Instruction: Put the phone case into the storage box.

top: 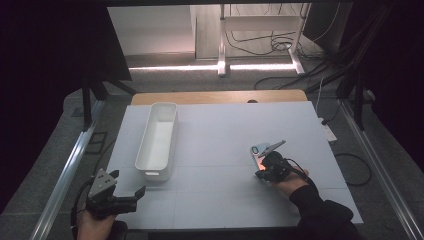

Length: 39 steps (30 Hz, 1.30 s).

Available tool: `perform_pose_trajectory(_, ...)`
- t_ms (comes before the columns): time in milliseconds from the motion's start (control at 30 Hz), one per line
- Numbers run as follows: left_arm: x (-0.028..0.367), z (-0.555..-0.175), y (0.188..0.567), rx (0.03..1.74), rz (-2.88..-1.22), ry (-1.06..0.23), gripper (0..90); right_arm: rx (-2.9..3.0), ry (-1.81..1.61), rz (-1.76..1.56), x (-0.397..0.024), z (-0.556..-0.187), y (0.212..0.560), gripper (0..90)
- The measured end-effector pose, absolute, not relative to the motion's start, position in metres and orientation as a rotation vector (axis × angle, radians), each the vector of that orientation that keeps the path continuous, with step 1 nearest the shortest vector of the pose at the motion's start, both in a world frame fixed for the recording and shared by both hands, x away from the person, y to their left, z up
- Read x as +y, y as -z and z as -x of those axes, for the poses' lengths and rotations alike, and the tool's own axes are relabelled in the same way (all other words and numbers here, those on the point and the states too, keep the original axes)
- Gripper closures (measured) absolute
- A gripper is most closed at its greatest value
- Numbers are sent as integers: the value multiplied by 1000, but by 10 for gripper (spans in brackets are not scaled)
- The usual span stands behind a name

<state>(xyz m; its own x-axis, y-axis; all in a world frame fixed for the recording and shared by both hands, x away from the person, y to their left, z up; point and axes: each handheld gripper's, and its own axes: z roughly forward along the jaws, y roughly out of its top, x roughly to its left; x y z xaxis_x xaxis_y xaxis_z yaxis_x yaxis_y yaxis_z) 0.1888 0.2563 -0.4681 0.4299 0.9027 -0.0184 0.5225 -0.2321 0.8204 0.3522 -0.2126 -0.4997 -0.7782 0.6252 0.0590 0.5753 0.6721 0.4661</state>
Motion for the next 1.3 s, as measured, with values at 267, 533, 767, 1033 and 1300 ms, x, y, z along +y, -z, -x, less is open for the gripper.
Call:
perform_pose_trajectory(267, 256, -189, 468, 1208, -1894, -609, 0, 2743, -689, -1021, -223, -355, 499, 897)
perform_pose_trajectory(533, 256, -189, 468, 1208, -1894, -609, 0, 2716, -674, -1066, -234, -359, 499, 896)
perform_pose_trajectory(767, 256, -189, 468, 1208, -1894, -609, 0, 2715, -688, -1066, -234, -358, 497, 896)
perform_pose_trajectory(1033, 256, -189, 468, 1206, -1895, -610, 0, 2667, -734, -1061, -237, -352, 487, 765)
perform_pose_trajectory(1300, 256, -189, 468, 1203, -1896, -610, 0, 2551, -758, -1131, -247, -350, 475, 380)
